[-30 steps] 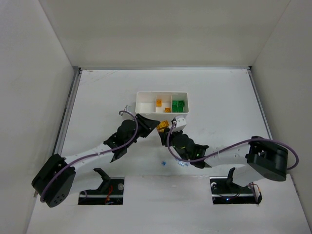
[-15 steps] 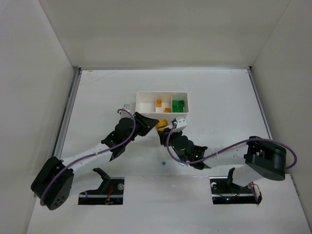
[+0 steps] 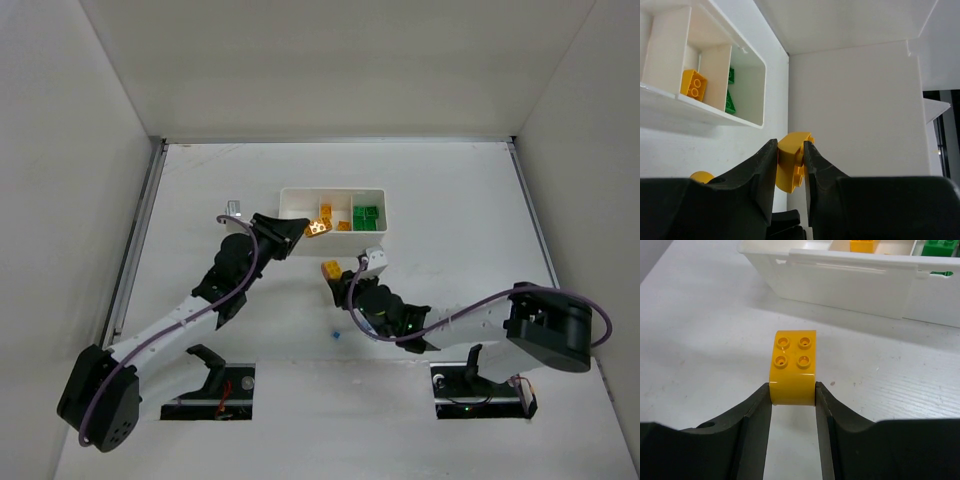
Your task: Sort the legos into containers by color
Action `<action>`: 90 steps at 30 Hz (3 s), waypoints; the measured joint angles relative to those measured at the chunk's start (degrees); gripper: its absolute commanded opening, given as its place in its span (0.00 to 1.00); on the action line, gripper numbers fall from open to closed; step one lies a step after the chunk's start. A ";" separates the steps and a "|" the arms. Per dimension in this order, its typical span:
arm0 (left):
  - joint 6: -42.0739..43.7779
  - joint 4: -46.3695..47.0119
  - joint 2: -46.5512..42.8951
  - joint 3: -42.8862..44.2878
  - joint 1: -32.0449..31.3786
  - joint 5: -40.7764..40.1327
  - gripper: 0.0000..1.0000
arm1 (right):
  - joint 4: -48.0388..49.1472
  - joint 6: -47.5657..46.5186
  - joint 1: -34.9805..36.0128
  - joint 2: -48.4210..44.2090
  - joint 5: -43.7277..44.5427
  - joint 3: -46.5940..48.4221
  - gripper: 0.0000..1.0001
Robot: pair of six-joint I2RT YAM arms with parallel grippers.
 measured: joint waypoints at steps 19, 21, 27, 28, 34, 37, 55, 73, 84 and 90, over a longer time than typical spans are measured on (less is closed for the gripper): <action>4.72 -2.95 -8.52 -1.68 2.10 -2.45 0.09 | -7.58 -2.78 -17.18 -2.21 -6.82 12.02 0.35; 5.75 -3.74 -8.90 -2.56 2.10 -2.89 0.09 | -7.82 -2.99 -18.99 0.87 -7.80 15.08 0.36; 8.09 -5.60 -8.20 -3.61 2.47 -3.65 0.09 | -9.01 -3.50 -22.14 8.70 -9.97 20.79 0.64; 8.39 -5.60 -7.74 -3.61 2.47 -3.78 0.09 | -9.40 -3.67 -22.51 9.51 -10.16 21.40 0.68; 10.56 -5.57 -3.02 -3.34 2.36 -4.48 0.09 | -10.03 -4.00 -23.61 8.31 -10.97 21.46 0.69; 12.41 -5.62 1.11 -1.73 1.79 -5.29 0.09 | -9.75 -3.69 -23.61 2.86 -10.88 17.79 0.51; 34.27 -6.14 33.66 29.14 -4.81 -14.84 0.13 | -16.68 5.20 -19.80 -24.74 -8.28 -3.43 0.39; 46.93 -8.46 27.69 26.62 -11.96 -20.06 0.28 | -21.64 7.52 -19.41 -24.59 -5.53 -4.96 0.20; 44.89 -22.56 9.03 7.34 -30.49 -16.26 0.35 | -41.33 18.21 -15.08 -29.31 -2.67 -4.94 0.35; 41.77 -28.46 10.29 4.31 -40.26 -15.47 0.40 | -53.51 25.11 -13.53 -32.17 -2.47 -4.50 0.50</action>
